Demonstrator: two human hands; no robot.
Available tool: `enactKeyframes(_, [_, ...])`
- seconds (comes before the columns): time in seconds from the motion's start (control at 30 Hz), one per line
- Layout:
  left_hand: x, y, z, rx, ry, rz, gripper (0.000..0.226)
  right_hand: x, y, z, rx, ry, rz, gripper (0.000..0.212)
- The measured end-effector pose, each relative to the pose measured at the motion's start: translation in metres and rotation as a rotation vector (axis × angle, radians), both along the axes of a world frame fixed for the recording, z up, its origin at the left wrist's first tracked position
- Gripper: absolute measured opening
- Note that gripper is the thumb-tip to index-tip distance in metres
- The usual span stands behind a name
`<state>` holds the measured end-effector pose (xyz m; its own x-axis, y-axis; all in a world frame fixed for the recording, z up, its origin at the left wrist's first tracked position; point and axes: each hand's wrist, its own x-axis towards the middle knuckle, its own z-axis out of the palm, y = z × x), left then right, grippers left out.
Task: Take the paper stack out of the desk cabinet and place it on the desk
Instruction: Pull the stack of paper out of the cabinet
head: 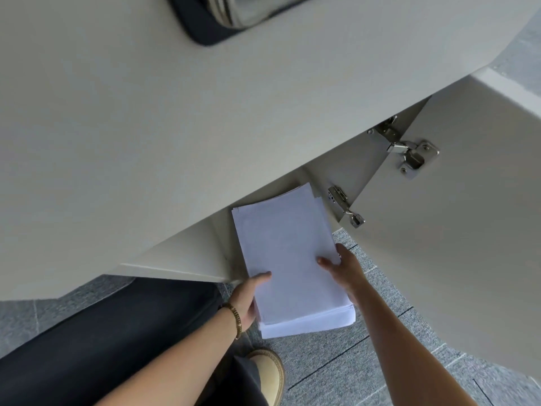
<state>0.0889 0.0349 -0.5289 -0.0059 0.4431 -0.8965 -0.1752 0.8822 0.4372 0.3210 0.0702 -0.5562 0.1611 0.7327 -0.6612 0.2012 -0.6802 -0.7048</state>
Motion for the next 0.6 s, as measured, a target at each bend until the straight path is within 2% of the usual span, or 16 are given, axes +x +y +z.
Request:
enactKeyframes(0.03, [0.001, 0.003, 0.002, -0.011, -0.023, -0.006, 0.041, 0.002, -0.004, 0.002, 0.007, 0.006, -0.004, 0.03])
enactKeyframes(0.17, [0.005, 0.009, 0.0, 0.046, 0.022, -0.008, 0.077, 0.002, -0.016, 0.013, 0.033, 0.011, -0.015, 0.031])
enactKeyframes(0.37, [0.021, -0.009, 0.054, 0.305, 0.286, -0.184, 0.058, -0.004, -0.036, 0.044, 0.047, -0.041, -0.03, 0.028])
enactKeyframes(0.5, [0.015, -0.023, 0.096, 0.39, 0.371, -0.287, 0.054, -0.006, -0.053, 0.089, 0.068, -0.06, -0.032, 0.04])
enactKeyframes(0.6, [0.016, -0.032, 0.138, 0.426, 0.436, -0.322, 0.04, -0.009, -0.066, 0.131, 0.098, -0.117, 0.009, 0.052])
